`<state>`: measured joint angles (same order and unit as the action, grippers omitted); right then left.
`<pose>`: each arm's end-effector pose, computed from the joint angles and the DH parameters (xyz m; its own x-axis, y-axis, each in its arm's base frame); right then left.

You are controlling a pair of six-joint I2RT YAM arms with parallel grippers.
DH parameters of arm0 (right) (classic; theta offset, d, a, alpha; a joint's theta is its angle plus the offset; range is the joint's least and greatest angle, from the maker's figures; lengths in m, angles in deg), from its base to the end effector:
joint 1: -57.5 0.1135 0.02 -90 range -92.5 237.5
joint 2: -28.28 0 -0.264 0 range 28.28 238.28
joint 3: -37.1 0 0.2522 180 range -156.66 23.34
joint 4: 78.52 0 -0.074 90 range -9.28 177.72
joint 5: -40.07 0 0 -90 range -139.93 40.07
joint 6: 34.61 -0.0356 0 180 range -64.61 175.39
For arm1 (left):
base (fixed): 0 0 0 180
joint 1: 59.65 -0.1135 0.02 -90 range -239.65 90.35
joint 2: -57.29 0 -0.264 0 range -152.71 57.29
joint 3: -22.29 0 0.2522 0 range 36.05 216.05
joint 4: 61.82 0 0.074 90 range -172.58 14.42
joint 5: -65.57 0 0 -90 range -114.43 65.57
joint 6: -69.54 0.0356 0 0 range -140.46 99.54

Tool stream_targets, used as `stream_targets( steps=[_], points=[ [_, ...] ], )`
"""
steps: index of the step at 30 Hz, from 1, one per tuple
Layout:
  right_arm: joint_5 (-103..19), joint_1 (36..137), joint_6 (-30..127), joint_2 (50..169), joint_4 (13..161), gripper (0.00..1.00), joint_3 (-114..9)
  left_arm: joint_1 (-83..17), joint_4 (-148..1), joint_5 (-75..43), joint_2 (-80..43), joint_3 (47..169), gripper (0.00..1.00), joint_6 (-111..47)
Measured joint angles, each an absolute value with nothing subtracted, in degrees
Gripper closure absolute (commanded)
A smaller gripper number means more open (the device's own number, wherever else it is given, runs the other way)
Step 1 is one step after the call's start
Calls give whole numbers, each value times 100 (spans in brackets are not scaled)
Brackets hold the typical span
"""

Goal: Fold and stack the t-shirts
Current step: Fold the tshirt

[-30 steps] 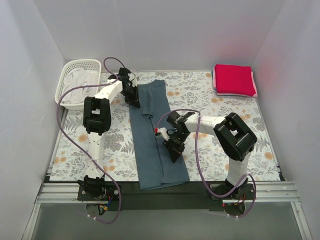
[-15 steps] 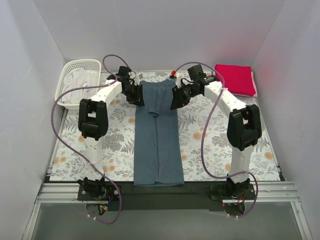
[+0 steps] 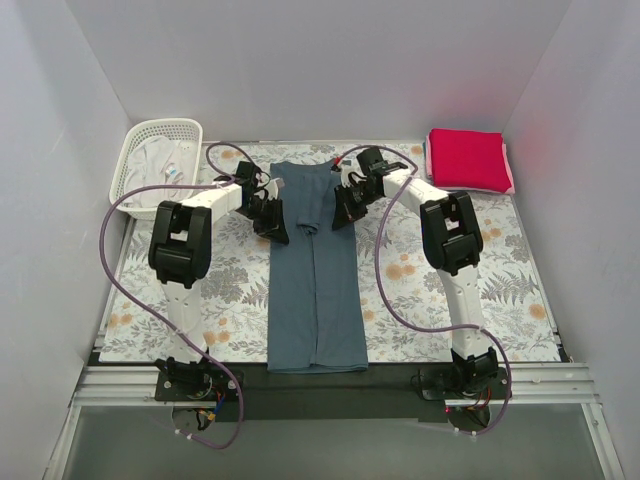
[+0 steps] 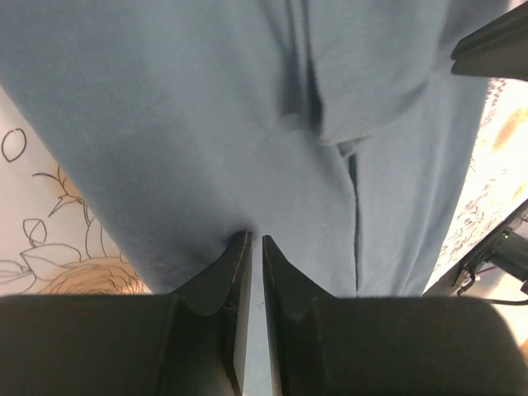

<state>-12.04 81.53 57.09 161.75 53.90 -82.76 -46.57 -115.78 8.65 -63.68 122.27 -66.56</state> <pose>0.4441 0.2219 0.1563 -0.7824 -0.3745 -0.4977 -0.6152 0.5894 0.5236 0.4030 -0.1136 0.1493 -0.8884 -0.4134 0.1997 -0.4506 0.7012 -0.5526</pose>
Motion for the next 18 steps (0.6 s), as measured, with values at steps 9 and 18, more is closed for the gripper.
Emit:
stream_targets(
  steps=[9, 18],
  points=[
    [-1066, 7911, 5107, 16584, 5858, 89, -8473, -4823, -11414, 1239, -6926, 12640, 94, -6853],
    [-1056, 7589, 4867, 17369, 6168, 84, -9736, -5040, -11364, 1550, -7760, 13899, 94, -6912]
  ],
)
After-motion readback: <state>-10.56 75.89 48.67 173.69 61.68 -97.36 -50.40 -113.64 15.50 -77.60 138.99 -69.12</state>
